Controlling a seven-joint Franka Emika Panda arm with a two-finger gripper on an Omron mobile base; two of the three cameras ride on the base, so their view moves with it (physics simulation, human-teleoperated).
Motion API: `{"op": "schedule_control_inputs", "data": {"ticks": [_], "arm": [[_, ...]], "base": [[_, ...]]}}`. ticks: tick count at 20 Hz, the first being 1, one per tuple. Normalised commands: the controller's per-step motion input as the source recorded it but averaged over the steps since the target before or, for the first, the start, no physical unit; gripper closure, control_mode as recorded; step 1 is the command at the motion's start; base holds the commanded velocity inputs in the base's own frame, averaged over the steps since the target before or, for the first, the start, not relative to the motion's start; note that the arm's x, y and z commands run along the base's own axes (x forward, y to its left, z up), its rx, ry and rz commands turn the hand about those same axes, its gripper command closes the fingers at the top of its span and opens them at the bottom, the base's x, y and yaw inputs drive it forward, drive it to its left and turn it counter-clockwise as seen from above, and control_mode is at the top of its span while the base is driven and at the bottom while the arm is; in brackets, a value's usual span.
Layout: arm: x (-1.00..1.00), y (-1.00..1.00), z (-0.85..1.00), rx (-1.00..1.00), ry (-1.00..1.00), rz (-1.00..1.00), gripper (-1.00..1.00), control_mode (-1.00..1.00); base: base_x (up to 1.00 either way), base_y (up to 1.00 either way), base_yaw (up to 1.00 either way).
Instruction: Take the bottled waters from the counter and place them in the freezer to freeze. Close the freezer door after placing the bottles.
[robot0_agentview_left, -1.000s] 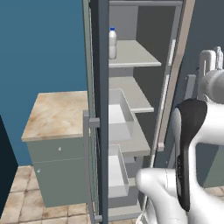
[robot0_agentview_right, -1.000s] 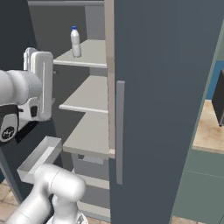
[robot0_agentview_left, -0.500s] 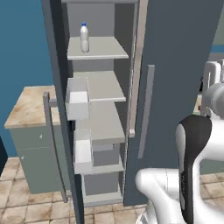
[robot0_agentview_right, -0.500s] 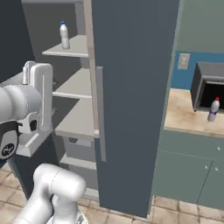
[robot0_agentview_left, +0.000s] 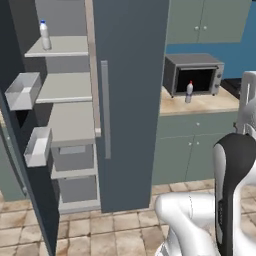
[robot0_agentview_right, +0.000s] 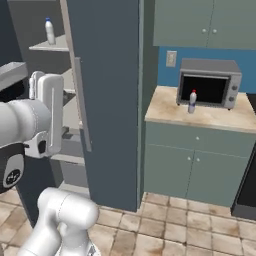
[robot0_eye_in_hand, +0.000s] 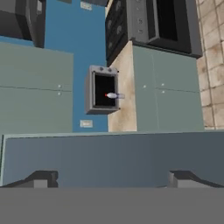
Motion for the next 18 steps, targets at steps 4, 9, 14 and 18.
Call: {"op": "schedule_control_inputs", "data": {"ticks": [4, 9, 14, 18], "arm": [[0.00, 0.00, 0.00, 0.00, 0.00, 0.00, -1.00, 1.00], [0.00, 0.00, 0.00, 0.00, 0.00, 0.00, -1.00, 1.00], [0.00, 0.00, 0.00, 0.00, 0.00, 0.00, -1.00, 1.00], [0.00, 0.00, 0.00, 0.00, 0.00, 0.00, -1.00, 1.00]], "base": [[0.16, -1.00, 0.10], [0.57, -1.00, 0.17], [0.89, -1.00, 0.08], [1.00, -1.00, -0.15]]}}
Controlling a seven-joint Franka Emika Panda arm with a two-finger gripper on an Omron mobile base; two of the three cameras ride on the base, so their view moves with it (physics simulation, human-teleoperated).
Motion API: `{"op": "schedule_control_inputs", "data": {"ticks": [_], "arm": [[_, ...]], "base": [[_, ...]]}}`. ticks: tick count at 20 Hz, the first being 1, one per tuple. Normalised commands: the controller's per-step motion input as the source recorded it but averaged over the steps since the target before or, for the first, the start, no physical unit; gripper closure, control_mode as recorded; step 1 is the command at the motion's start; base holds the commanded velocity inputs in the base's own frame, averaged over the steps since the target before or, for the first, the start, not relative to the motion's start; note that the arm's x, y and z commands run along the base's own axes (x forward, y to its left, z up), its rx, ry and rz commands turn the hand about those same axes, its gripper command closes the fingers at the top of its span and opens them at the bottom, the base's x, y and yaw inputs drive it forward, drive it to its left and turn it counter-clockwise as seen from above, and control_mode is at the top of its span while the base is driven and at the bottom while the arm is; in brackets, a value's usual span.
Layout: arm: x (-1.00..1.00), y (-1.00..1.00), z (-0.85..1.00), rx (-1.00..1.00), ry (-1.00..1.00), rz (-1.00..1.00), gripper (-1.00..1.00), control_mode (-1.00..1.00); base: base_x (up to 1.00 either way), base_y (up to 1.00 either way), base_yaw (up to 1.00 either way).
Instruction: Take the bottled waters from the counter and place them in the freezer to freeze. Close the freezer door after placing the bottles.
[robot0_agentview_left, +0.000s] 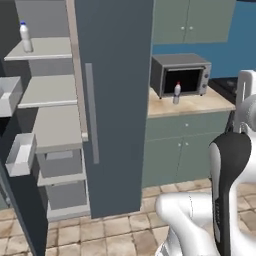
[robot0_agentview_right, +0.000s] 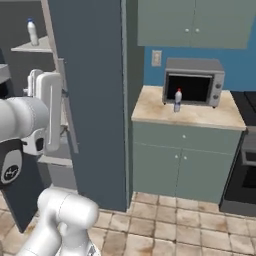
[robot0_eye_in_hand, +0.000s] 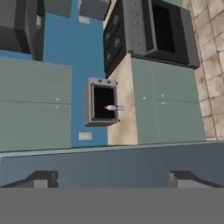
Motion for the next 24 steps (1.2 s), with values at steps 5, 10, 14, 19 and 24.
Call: {"op": "schedule_control_inputs", "data": {"ticks": [5, 10, 14, 19, 24], "arm": [[0.00, 0.00, 0.00, 0.00, 0.00, 0.00, -1.00, 1.00], [0.00, 0.00, 0.00, 0.00, 0.00, 0.00, -1.00, 1.00], [0.00, 0.00, 0.00, 0.00, 0.00, 0.00, -1.00, 1.00], [0.00, 0.00, 0.00, 0.00, 0.00, 0.00, -1.00, 1.00], [0.00, 0.00, 0.00, 0.00, 0.00, 0.00, -1.00, 1.00]], "base": [[1.00, -0.76, -0.36], [1.00, -0.66, -0.31], [1.00, -0.60, -0.28], [1.00, -0.46, -0.17], [1.00, -0.80, -0.13]]}}
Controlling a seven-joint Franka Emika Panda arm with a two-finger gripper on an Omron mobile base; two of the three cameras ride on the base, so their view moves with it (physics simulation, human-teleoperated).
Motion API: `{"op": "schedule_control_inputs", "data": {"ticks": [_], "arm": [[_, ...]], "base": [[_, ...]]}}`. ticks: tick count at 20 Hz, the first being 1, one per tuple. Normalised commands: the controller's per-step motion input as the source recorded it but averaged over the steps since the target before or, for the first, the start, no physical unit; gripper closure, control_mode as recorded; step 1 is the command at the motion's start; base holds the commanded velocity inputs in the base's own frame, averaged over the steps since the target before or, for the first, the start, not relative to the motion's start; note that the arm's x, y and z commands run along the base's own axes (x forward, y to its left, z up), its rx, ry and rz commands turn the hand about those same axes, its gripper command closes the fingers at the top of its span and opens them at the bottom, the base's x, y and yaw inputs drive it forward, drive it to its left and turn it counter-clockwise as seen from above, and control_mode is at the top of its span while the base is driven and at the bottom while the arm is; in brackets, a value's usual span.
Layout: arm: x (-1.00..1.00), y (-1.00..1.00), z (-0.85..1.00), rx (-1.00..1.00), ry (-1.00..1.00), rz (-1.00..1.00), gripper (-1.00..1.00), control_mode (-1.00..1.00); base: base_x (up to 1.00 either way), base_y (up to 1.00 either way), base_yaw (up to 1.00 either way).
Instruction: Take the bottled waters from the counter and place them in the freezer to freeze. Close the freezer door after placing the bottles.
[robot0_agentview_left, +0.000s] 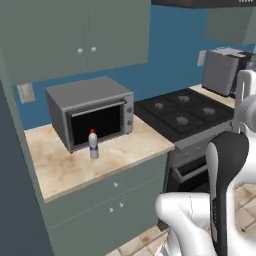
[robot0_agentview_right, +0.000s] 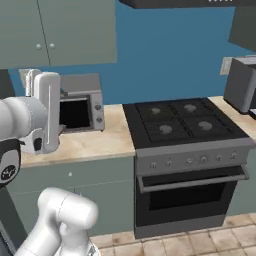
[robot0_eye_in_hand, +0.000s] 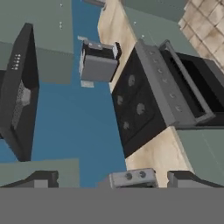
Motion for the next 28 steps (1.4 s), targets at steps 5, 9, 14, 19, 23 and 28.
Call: {"op": "schedule_control_inputs", "data": {"ticks": [5, 9, 14, 19, 23, 28], "arm": [[0.00, 0.00, 0.00, 0.00, 0.00, 0.00, -1.00, 1.00], [0.00, 0.00, 0.00, 0.00, 0.00, 0.00, -1.00, 1.00], [0.00, 0.00, 0.00, 0.00, 0.00, 0.00, -1.00, 1.00], [0.00, 0.00, 0.00, 0.00, 0.00, 0.00, -1.00, 1.00], [0.00, 0.00, 0.00, 0.00, 0.00, 0.00, -1.00, 1.00], [0.00, 0.00, 0.00, 0.00, 0.00, 0.00, -1.00, 1.00]], "base": [[0.75, -0.48, 0.12], [0.37, -0.01, 0.41], [0.00, 0.46, 0.58], [0.01, 0.00, 0.50], [0.09, 0.00, 0.41], [0.23, 0.16, 0.10]]}}
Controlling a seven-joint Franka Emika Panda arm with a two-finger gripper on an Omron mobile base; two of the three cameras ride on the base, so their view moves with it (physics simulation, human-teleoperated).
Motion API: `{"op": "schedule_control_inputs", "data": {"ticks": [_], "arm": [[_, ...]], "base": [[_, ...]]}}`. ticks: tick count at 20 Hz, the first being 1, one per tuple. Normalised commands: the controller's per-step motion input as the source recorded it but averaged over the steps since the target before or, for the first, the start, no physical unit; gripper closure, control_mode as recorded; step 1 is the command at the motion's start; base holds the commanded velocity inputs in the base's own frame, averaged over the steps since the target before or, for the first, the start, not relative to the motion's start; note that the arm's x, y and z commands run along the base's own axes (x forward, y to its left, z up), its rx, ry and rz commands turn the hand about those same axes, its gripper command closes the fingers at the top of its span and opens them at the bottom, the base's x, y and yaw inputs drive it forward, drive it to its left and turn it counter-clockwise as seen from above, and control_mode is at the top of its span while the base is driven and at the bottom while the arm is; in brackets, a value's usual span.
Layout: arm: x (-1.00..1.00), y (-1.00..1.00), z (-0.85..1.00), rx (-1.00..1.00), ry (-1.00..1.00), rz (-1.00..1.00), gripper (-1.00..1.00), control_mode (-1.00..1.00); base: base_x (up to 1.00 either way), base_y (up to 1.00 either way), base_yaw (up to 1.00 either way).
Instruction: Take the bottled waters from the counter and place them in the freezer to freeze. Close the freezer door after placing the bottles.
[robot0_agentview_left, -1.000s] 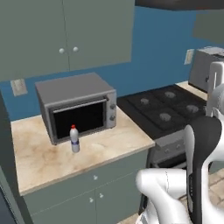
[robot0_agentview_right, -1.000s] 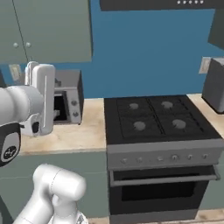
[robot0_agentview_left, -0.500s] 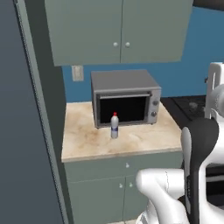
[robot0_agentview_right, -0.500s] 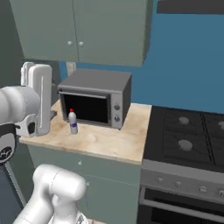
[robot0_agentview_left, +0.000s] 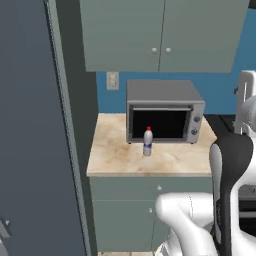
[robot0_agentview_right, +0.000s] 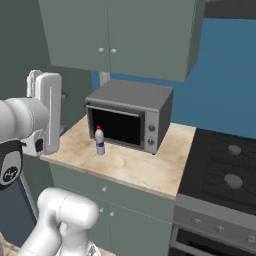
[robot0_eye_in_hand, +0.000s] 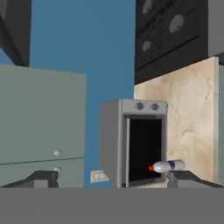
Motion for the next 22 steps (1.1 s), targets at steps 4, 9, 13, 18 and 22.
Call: {"op": "schedule_control_inputs", "data": {"ticks": [4, 9, 13, 18, 22], "arm": [[0.00, 0.00, 0.00, 0.00, 0.00, 0.00, -1.00, 1.00], [0.00, 0.00, 0.00, 0.00, 0.00, 0.00, -1.00, 1.00], [0.00, 0.00, 0.00, 0.00, 0.00, 0.00, -1.00, 1.00], [0.00, 0.00, 0.00, 0.00, 0.00, 0.00, -1.00, 1.00], [0.00, -0.05, 0.00, 0.01, 0.00, 0.00, -1.00, -1.00]], "base": [[0.63, 0.46, -0.08], [0.36, 0.28, -0.16], [0.32, 0.03, -0.11], [0.51, 0.00, -0.11], [0.16, 0.00, -0.02]]}}
